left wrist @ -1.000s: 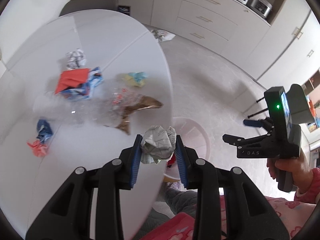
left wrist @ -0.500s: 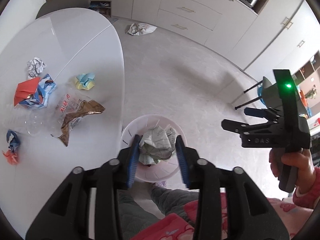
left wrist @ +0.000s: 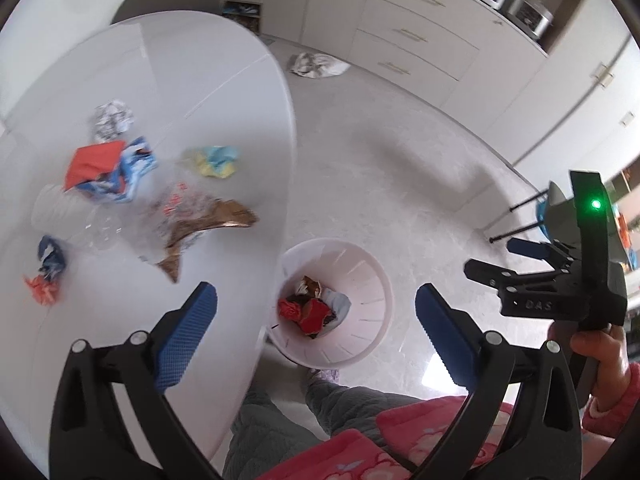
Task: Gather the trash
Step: 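Open the left tool over the bin to drop the white paper ball, then reach the right tool to the clear plastic bag with brown contents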
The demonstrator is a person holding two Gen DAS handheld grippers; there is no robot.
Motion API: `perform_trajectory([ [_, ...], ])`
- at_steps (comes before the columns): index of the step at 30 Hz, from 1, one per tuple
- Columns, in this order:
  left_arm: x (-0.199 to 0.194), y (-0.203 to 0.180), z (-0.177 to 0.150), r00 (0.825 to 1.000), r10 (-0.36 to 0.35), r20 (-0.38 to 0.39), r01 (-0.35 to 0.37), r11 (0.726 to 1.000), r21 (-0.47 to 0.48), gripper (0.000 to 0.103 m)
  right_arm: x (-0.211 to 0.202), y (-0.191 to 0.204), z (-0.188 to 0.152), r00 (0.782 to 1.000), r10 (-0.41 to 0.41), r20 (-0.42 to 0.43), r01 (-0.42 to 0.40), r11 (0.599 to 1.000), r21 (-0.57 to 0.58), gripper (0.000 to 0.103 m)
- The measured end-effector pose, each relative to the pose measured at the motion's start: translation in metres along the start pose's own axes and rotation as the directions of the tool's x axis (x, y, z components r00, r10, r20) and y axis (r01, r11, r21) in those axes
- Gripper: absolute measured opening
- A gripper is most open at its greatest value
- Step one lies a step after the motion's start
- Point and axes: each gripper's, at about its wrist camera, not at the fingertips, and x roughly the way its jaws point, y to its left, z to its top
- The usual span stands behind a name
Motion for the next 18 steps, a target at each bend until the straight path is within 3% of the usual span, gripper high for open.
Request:
perform_trajectory([
  [9, -0.017, 0.060, -0.010, 0.997, 0.080, 0.017, -0.077, 0.987, -0.141, 0.095, -0.003, 0.043, 0.010, 0.999, 0.043, -0.002, -0.043, 0.997, -0.065, 0.100],
  [18, -0.038, 0.132, -0.032, 0.987, 0.160, 0.008, -0.153, 0.956, -0.249, 0.095, 0.004, 0.125, 0.026, 0.996, 0.086, -0.006, -0.085, 0.977, -0.197, 0.100],
])
